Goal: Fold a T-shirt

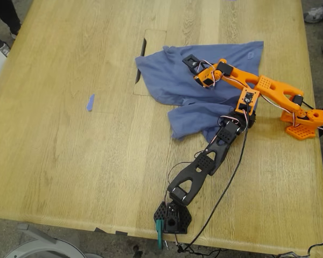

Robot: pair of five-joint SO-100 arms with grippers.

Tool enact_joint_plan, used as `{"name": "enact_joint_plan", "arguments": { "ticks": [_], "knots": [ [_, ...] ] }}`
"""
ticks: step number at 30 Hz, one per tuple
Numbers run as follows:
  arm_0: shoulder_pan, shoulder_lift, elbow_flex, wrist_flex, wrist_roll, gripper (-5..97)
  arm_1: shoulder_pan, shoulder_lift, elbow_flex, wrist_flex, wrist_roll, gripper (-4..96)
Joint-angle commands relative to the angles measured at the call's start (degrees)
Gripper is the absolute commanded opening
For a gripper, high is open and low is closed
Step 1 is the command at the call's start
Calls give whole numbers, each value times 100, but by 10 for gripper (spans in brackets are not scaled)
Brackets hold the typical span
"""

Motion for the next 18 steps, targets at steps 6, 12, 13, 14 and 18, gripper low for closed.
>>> {"name": "enact_joint_plan", "arguments": {
  "ticks": [6, 12, 13, 14, 18],
  "knots": [
    [211, 650, -229, 360, 334, 330, -9, 765, -97, 158, -9, -1],
    [246, 861, -229, 782, 360, 451, -44, 773, -97, 202, -18, -1],
    [255, 870, -229, 835, 369, 469, -53, 773, -97, 202, -18, -1],
    [272, 861, -229, 835, 378, 484, -62, 765, -97, 211, -18, -1],
    [316, 765, -229, 826, 404, 531, -88, 756, -97, 229, 0, -1]
  ]
}}
